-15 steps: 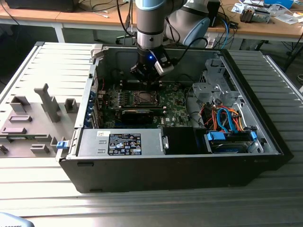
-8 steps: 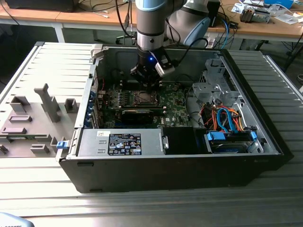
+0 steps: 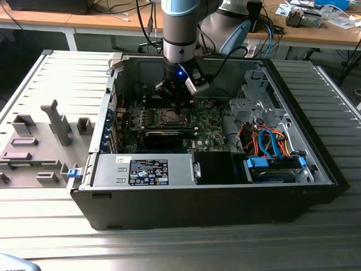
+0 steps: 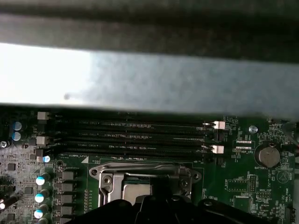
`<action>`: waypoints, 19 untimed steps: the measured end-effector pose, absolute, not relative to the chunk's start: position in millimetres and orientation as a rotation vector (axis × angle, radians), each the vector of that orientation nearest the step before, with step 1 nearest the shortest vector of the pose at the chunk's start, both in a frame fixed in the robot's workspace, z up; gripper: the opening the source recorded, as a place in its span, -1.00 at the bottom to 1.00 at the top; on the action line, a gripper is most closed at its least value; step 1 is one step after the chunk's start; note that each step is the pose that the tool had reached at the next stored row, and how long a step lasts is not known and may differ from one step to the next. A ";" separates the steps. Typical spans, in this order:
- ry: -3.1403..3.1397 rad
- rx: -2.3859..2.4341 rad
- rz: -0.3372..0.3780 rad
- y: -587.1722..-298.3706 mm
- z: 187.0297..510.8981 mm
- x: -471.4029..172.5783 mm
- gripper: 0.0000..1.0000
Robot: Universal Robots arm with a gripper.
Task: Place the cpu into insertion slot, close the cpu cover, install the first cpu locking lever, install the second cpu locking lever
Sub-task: 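Install the first cpu locking lever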
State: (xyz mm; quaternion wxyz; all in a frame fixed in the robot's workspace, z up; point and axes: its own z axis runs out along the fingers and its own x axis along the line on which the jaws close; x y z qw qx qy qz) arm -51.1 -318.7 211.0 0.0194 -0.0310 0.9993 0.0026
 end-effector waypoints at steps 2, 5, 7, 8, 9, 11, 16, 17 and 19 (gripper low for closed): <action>3.101 -0.096 0.008 -318.9 214.8 -51.1 -0.79; 3.101 -0.096 0.008 -319.0 219.5 -51.1 -0.79; 3.101 -0.096 0.008 -319.0 222.2 -51.1 -0.79; 3.101 -0.096 0.008 -319.0 223.5 -51.1 -0.79; 3.101 -0.096 0.008 -319.0 225.3 -51.1 -0.79; 3.101 -0.096 0.008 -319.0 227.3 -51.1 -0.79; 3.101 -0.096 0.008 -319.0 231.9 -51.1 -0.79; 3.101 -0.096 0.008 -319.0 232.6 -51.1 -0.79; 3.101 -0.096 0.008 -319.0 234.0 -51.1 -0.79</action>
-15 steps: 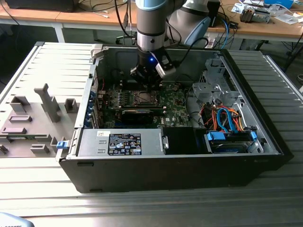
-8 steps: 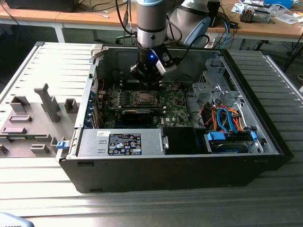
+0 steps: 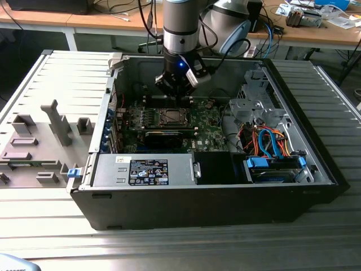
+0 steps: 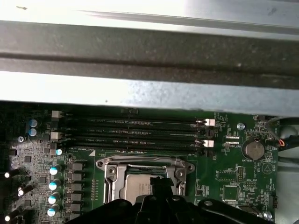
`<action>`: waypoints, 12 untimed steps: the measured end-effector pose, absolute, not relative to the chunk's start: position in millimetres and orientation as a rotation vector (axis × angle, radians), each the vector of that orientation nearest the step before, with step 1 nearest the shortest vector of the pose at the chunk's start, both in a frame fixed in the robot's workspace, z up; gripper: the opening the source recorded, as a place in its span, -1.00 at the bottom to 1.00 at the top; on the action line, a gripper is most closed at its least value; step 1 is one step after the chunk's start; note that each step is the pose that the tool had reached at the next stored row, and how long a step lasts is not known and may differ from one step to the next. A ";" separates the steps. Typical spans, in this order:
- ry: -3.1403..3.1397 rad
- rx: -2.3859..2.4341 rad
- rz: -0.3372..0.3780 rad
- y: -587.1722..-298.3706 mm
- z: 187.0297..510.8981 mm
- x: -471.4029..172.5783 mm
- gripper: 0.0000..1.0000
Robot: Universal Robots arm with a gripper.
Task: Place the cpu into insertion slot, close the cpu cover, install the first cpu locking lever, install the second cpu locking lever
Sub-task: 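Install the first cpu locking lever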
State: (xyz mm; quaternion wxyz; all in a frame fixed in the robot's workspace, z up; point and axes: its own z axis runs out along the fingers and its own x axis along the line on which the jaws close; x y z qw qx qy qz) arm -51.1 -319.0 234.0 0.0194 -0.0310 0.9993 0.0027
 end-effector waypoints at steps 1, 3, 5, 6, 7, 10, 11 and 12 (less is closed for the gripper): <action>3.101 -0.096 0.008 -319.0 235.9 -51.1 -0.79; 3.101 -0.096 0.008 -319.0 236.9 -51.1 -0.79; 3.101 -0.096 0.008 -319.0 238.0 -51.1 -0.79; 3.101 -0.096 0.008 -319.0 238.5 -51.1 -0.79; 3.101 -0.096 0.008 -319.0 238.9 -51.1 -0.79; 3.101 -0.096 0.008 -319.0 240.4 -51.1 -0.79; 3.101 -0.096 0.008 -319.0 240.8 -51.1 -0.79; 3.101 -0.096 0.008 -318.9 241.1 -51.1 -0.79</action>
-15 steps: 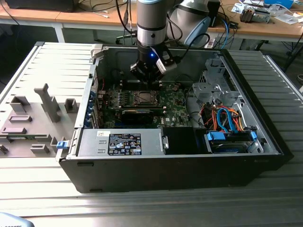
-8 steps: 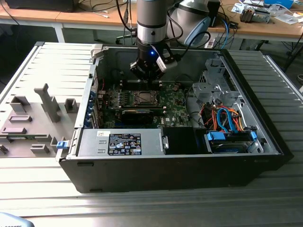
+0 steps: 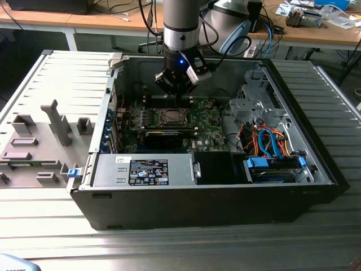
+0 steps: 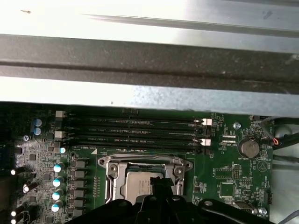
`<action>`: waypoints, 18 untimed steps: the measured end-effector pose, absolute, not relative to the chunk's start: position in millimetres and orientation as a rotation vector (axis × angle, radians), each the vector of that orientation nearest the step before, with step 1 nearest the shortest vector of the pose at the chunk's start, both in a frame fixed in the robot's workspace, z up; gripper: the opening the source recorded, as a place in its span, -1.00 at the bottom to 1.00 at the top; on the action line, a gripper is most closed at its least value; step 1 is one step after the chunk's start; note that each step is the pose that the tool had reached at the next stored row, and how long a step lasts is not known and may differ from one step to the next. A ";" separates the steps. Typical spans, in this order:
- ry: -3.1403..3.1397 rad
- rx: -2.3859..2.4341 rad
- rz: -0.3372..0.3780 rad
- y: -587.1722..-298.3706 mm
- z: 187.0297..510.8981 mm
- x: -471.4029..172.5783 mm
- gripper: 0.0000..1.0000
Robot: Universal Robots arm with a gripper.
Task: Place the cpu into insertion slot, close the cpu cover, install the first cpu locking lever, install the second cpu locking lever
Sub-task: 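Install the first cpu locking lever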
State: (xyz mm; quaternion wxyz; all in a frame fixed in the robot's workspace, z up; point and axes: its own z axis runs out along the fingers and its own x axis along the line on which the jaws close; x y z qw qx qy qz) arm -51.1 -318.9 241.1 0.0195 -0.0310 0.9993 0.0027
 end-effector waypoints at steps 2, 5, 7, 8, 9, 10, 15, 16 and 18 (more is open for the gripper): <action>3.101 -0.096 0.008 -318.9 241.8 -51.1 -0.79; 3.101 -0.096 0.008 -319.0 242.6 -51.1 -0.79; 3.101 -0.096 0.008 -319.0 243.7 -51.1 -0.79; 3.101 -0.096 0.008 -319.0 244.3 -51.1 -0.79; 3.101 -0.096 0.008 -319.0 244.9 -51.1 -0.79; 3.101 -0.096 0.008 -319.0 245.4 -51.1 -0.79; 3.101 -0.096 0.007 -319.0 249.8 -51.1 -0.79; 3.101 -0.096 0.007 -318.9 249.8 -51.1 -0.79; 3.101 -0.096 0.006 -319.0 250.0 -51.1 -0.79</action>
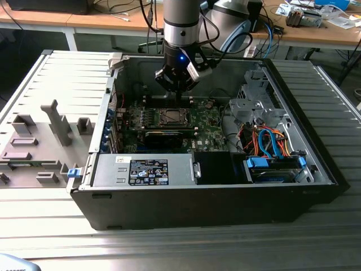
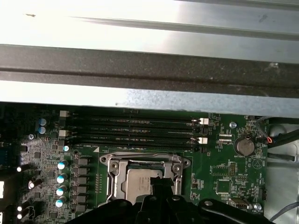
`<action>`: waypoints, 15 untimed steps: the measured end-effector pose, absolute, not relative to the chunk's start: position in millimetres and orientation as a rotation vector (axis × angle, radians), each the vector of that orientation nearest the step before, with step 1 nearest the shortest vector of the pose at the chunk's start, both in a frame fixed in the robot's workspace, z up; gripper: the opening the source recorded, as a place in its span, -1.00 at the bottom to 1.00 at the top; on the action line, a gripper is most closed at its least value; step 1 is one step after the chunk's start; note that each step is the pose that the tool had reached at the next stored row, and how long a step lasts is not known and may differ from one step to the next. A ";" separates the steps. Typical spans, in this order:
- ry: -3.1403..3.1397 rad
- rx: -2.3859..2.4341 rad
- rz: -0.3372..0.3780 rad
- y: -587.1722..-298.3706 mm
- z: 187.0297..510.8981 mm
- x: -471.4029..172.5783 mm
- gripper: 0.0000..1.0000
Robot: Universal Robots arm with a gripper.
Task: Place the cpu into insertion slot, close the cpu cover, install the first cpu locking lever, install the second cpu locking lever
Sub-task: 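Install the first cpu locking lever, then install the second cpu locking lever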
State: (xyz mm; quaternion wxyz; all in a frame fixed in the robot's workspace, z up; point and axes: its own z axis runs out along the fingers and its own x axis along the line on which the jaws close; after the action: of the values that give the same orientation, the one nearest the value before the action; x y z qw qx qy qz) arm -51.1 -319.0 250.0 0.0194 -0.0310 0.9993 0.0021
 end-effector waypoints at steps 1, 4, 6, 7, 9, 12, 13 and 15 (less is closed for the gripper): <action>3.101 -0.096 0.007 -319.0 250.0 -51.1 -0.79; 3.101 -0.096 0.006 -319.0 250.1 -51.1 -0.79; 3.101 -0.096 0.006 -319.0 250.1 -51.1 -0.79; 3.101 -0.096 0.007 -319.0 250.1 -51.1 -0.79; 3.101 -0.096 0.006 -319.0 250.2 -51.1 -0.79; 3.101 -0.096 0.006 -320.9 250.2 -51.1 -0.79; 3.101 -0.096 0.006 -322.0 250.2 -51.1 -0.79; 3.101 -0.096 0.008 -325.0 250.2 -51.1 -0.79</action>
State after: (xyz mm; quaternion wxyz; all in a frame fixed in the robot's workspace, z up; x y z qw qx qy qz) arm -51.1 -325.0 250.2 0.0194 -0.0310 0.9993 0.0025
